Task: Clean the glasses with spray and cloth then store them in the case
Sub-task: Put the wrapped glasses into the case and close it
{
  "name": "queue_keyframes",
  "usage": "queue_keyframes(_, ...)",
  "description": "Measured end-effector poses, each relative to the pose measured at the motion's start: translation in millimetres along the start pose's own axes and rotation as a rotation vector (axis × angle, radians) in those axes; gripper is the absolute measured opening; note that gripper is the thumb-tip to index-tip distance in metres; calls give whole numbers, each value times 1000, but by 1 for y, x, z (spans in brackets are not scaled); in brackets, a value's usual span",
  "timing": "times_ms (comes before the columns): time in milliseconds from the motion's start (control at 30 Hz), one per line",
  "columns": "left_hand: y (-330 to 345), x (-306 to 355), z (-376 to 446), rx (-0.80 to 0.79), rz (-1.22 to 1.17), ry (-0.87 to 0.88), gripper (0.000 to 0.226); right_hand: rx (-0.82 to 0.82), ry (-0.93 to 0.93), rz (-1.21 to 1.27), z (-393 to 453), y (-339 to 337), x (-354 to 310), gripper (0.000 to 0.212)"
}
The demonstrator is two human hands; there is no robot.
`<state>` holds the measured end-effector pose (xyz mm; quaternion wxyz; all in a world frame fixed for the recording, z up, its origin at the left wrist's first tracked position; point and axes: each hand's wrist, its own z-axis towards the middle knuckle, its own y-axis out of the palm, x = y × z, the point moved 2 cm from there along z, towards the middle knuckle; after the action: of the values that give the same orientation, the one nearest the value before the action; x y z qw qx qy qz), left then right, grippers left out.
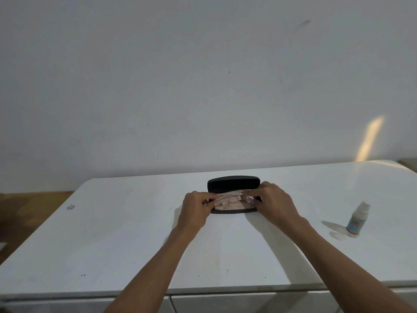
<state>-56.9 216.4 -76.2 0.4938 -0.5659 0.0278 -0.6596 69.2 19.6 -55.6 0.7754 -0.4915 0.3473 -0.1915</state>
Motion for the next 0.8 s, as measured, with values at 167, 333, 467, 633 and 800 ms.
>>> queue_keyframes(167,-1,-2,-5,-14,-41,51,28,55,49,62,-4,-6,3,31)
queue_keyframes(333,-10,-4,-11,92,-200,2,26,278,168,351,-3,-15,10,10)
queue_keyframes(467,-22,8,-2,267,-206,-2,3,229,246,580,10,-22,11,26)
queue_keyframes(633,-22,16,27,33,-237,-266,32,40,322,698,23,-21,8,25)
queue_keyframes(800,-16,14,33,-69,-312,-333,28,8,353,805,23,-20,15,13)
